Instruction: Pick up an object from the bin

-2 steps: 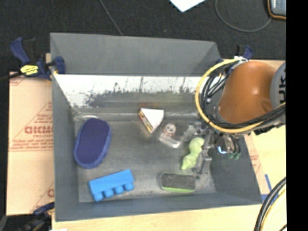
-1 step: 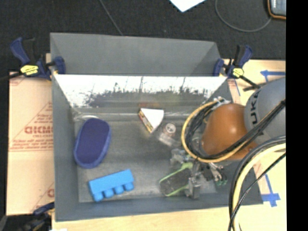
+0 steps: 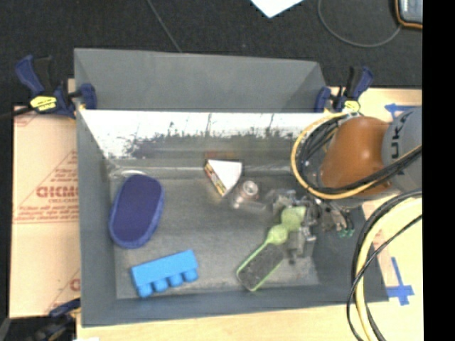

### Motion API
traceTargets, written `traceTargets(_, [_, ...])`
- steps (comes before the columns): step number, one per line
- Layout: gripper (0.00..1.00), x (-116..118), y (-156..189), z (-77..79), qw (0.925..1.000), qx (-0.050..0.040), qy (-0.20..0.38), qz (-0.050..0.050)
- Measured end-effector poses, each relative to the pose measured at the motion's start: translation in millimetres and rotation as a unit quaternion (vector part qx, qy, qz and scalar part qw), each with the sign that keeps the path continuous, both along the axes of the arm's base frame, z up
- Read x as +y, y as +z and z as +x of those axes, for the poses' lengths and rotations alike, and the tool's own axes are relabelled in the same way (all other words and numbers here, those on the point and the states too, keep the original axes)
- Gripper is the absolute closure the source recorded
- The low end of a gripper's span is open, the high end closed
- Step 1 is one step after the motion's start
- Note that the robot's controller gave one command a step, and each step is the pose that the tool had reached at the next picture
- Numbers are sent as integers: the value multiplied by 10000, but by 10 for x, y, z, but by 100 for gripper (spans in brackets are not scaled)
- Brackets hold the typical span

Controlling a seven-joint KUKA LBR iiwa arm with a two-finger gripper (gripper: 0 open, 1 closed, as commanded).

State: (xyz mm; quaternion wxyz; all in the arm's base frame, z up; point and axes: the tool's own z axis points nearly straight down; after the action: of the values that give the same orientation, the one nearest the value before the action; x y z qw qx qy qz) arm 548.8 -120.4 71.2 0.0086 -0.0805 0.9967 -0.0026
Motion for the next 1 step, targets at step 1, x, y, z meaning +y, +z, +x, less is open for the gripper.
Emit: traceTargets(1, [0, 424, -1, -402, 9998, 53, 191, 24])
